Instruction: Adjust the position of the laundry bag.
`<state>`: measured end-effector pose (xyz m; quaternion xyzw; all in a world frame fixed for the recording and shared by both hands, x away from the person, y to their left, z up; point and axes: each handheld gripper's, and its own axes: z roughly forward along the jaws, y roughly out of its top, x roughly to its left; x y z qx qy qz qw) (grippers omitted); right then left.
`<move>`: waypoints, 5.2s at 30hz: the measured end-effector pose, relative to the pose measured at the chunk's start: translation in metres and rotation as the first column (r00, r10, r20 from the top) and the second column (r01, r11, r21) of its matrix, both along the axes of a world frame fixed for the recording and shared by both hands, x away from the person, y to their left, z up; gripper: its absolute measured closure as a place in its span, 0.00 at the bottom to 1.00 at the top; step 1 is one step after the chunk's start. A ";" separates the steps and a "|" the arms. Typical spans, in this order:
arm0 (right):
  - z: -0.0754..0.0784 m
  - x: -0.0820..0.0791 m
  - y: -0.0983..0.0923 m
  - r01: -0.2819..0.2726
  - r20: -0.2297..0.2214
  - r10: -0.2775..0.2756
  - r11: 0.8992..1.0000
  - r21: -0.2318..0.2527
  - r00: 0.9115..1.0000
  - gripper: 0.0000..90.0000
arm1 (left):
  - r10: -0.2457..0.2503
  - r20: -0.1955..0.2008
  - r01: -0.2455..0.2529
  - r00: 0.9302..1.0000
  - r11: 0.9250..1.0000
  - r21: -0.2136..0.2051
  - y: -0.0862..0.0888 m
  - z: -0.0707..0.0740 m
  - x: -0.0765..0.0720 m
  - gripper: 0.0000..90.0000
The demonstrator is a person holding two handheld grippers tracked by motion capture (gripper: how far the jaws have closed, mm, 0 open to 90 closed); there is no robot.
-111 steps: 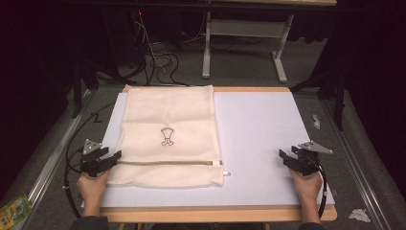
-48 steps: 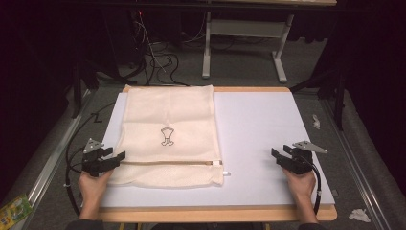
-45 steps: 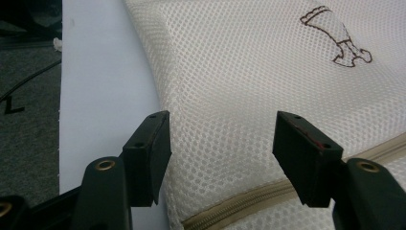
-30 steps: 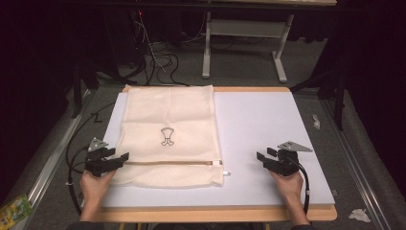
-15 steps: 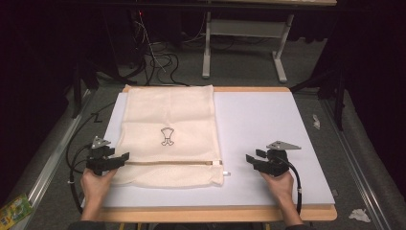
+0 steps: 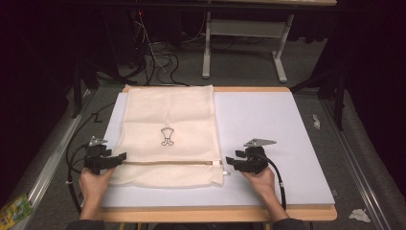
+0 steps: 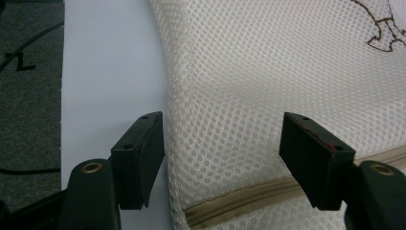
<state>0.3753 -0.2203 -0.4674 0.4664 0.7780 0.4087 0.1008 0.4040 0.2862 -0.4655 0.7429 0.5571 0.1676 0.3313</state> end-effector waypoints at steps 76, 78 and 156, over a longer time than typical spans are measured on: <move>0.016 0.019 -0.009 0.026 0.027 -0.026 0.999 -0.033 0.999 0.98 | -0.154 0.111 0.161 0.982 0.985 -0.062 -0.057 0.015 0.018 0.95; 0.018 0.018 -0.013 0.030 0.035 -0.029 0.999 -0.035 0.999 0.98 | -0.162 0.118 0.170 0.980 0.984 -0.063 -0.060 0.017 0.017 0.95; 0.003 -0.008 -0.098 0.190 0.046 -0.188 0.980 -0.064 0.981 0.95 | -0.287 0.120 0.289 0.950 0.957 0.007 -0.146 0.002 0.023 0.91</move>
